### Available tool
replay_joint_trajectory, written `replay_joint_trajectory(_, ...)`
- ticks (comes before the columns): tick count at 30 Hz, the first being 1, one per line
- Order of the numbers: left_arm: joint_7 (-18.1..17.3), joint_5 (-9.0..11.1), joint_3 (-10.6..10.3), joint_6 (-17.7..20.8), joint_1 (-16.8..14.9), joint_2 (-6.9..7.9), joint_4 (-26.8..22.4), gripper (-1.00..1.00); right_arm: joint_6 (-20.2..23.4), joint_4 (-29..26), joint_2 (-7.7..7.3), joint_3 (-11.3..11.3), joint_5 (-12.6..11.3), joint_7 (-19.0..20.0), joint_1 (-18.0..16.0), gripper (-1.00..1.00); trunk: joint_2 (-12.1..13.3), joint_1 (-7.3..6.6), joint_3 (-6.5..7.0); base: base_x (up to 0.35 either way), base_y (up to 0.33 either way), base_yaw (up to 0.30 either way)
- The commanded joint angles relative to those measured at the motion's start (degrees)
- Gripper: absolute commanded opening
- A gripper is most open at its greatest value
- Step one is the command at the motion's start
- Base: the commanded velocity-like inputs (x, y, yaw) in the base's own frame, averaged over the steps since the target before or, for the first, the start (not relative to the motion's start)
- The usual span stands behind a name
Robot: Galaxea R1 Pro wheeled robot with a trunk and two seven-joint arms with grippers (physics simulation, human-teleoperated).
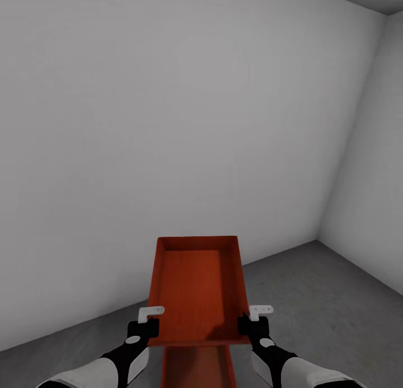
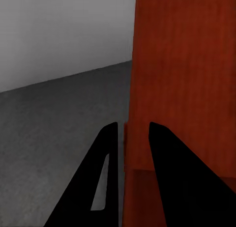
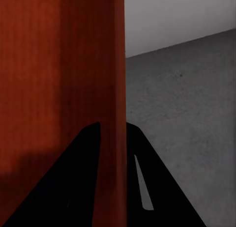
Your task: Move the two storage containers from the living room to the garage. In the garage, place one container on the floor and stack the other container on top of it (either order is fine).
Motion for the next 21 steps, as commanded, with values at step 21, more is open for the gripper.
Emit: replay_joint_trajectory(21, 0.88, -0.07, -0.08, -1.42, -0.02, -0.03, -0.12, -1.00, -0.15, 0.22, 1.41, -3.61, -1.14, -0.37, -0.07, -1.00, -0.10, 0.03, -0.11, 0.003, 0.001, -0.003)
